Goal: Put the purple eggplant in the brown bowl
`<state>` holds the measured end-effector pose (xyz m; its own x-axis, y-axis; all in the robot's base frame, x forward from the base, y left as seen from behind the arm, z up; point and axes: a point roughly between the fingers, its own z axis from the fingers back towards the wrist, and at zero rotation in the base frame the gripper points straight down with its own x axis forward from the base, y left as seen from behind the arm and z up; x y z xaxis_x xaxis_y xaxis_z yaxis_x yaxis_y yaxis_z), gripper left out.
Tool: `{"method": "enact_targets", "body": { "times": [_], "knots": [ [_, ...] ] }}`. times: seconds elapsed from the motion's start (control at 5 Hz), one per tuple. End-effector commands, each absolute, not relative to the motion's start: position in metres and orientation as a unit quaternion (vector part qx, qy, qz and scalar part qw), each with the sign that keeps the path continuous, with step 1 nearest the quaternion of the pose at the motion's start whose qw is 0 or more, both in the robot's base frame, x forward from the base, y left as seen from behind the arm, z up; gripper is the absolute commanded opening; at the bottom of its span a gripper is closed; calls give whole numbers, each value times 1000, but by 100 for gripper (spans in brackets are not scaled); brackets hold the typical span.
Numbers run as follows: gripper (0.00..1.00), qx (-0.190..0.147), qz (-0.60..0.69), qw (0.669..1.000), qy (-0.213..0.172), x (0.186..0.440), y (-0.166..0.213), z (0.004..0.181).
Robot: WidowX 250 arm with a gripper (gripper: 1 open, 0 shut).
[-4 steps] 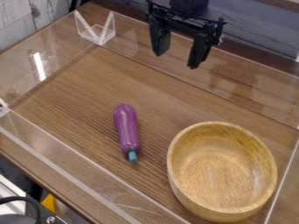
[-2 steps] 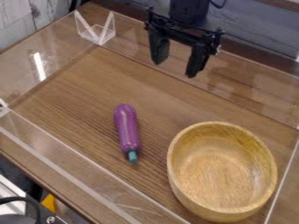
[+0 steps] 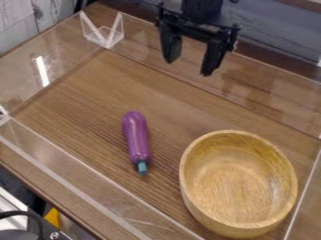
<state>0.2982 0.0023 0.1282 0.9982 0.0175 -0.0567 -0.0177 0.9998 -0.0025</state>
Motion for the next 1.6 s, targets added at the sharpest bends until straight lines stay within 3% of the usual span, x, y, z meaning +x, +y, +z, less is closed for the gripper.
{"method": "enact_targets", "body": {
  "times": [0.0, 1.4],
  "knots": [
    [100, 3, 12, 1000, -5, 304, 6, 146],
    [100, 10, 0, 1000, -17, 297, -2, 149]
  ]
}}
